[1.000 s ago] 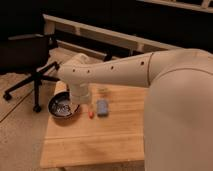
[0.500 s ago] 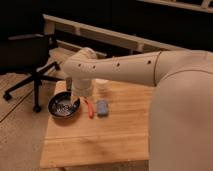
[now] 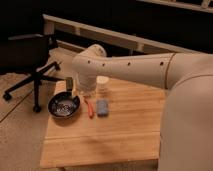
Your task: Place the white sponge in the ceramic bowl
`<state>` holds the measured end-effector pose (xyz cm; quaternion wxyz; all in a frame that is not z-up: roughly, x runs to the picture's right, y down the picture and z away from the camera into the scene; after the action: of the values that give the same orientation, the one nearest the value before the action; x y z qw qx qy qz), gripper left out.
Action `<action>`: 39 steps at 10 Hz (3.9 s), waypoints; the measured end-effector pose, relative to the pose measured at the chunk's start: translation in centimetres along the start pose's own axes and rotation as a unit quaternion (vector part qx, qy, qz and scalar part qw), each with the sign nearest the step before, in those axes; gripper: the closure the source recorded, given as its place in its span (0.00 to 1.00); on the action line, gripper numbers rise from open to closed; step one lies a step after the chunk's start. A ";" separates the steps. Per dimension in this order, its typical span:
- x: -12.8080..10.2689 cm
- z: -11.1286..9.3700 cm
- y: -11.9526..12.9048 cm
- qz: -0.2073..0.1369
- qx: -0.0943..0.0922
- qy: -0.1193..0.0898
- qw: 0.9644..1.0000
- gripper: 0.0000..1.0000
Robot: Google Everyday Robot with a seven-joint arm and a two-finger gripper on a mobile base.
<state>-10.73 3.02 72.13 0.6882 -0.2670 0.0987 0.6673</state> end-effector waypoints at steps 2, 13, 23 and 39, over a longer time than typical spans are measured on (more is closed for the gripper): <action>0.1 0.9 -1.5 0.012 0.010 0.009 1.000 0.35; -1.4 2.7 -12.6 0.068 -0.015 -0.036 0.997 0.35; -1.4 9.3 -15.2 0.125 0.001 0.039 0.991 0.35; -0.6 18.2 -14.4 0.112 -0.013 0.158 0.981 0.73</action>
<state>-0.84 12.08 91.02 0.5815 -0.3656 0.2263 0.6907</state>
